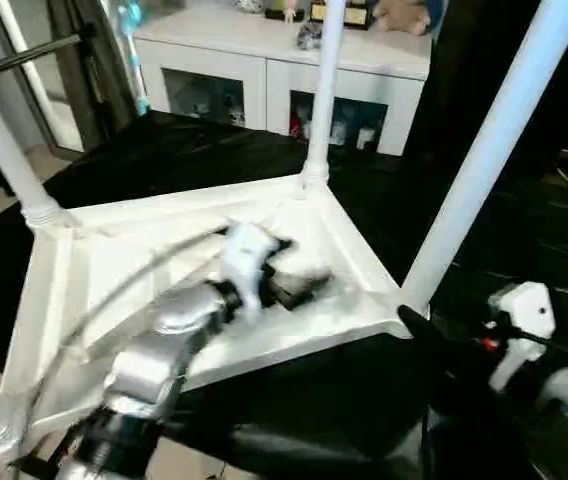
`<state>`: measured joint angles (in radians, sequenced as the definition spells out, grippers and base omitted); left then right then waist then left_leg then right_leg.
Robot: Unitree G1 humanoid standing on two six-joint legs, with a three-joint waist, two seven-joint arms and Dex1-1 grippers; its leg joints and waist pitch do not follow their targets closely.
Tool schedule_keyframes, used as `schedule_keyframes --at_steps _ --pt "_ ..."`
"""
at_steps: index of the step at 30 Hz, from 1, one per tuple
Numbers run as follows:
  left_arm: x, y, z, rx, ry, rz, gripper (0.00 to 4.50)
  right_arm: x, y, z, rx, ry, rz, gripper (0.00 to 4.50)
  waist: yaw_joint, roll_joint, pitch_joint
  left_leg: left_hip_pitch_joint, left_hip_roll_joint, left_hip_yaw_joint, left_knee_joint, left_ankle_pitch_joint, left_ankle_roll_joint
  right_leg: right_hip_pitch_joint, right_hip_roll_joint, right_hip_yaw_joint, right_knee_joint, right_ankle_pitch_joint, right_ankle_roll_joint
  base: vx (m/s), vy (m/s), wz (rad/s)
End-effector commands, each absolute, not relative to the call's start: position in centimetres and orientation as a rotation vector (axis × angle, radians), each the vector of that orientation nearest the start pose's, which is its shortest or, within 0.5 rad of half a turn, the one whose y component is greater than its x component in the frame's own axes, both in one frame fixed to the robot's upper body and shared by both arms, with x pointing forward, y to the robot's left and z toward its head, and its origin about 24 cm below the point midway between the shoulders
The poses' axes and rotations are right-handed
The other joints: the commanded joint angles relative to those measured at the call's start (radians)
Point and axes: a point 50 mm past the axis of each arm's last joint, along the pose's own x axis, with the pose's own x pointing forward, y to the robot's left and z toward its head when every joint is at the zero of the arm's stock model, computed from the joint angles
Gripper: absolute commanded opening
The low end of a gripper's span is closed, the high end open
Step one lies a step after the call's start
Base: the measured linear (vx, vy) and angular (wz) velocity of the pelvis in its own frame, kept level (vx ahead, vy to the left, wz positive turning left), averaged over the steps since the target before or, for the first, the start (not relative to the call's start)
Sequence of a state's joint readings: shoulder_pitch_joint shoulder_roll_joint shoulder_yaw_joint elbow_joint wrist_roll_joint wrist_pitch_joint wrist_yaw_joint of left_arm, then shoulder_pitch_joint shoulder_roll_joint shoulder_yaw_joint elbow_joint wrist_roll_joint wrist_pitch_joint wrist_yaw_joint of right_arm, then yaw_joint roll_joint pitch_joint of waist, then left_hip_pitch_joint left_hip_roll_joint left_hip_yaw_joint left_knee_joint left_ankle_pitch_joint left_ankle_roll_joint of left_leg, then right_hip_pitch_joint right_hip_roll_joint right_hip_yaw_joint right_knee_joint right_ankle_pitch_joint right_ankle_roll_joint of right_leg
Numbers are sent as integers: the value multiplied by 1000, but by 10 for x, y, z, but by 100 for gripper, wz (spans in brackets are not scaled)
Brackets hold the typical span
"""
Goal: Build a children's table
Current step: Rotate leg to tighten
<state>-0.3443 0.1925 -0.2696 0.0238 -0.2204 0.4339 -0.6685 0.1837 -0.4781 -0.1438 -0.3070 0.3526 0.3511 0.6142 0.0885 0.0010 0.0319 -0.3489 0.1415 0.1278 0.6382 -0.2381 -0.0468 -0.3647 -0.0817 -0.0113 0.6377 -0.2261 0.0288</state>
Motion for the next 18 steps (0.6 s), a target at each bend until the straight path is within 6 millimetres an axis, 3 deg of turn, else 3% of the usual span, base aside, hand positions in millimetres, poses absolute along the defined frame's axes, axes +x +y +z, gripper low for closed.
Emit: schedule_keyframes --at_steps 1,4,7,8,9,11,18 --pt "280 61 77 48 263 -1115 441 210 -235 73 -105 252 531 450 0 -8 -32 -5 58 -13 -106 -208 20 28 -54 34 -96 -225 -167 0 0 0" --pt "281 52 74 62 312 -1149 441 210 -242 75 -143 270 527 450 0 -10 -35 -9 57 -12 -101 -172 33 31 -56 31 -94 -182 -189 0 0 0" --pt "282 38 63 137 431 -1213 441 209 -255 79 -195 301 520 450 -2 2 -39 -11 56 -12 -96 -114 51 36 -53 29 -90 -107 -203 0 0 0" --pt "281 36 62 140 437 -1223 441 209 -256 79 -201 304 517 450 -2 -2 -41 -13 56 -10 -93 -85 64 40 -54 29 -89 -68 -214 0 0 0" --pt "281 36 62 140 437 -1223 415 209 -256 79 -201 304 517 450 -2 -2 -41 -13 56 -10 -93 -85 64 40 -54 29 -89 -68 -214 0 0 0" --pt "280 34 60 164 470 -1240 406 207 -258 78 -209 316 511 450 -2 3 -44 -15 56 -8 -89 -44 91 42 -54 26 -86 -24 -242 0 0 0" --pt "283 34 49 289 559 -1209 338 201 -250 76 -162 330 556 450 -3 12 -37 -13 59 -8 -97 -102 90 40 -54 24 -97 -122 -245 0 0 0"
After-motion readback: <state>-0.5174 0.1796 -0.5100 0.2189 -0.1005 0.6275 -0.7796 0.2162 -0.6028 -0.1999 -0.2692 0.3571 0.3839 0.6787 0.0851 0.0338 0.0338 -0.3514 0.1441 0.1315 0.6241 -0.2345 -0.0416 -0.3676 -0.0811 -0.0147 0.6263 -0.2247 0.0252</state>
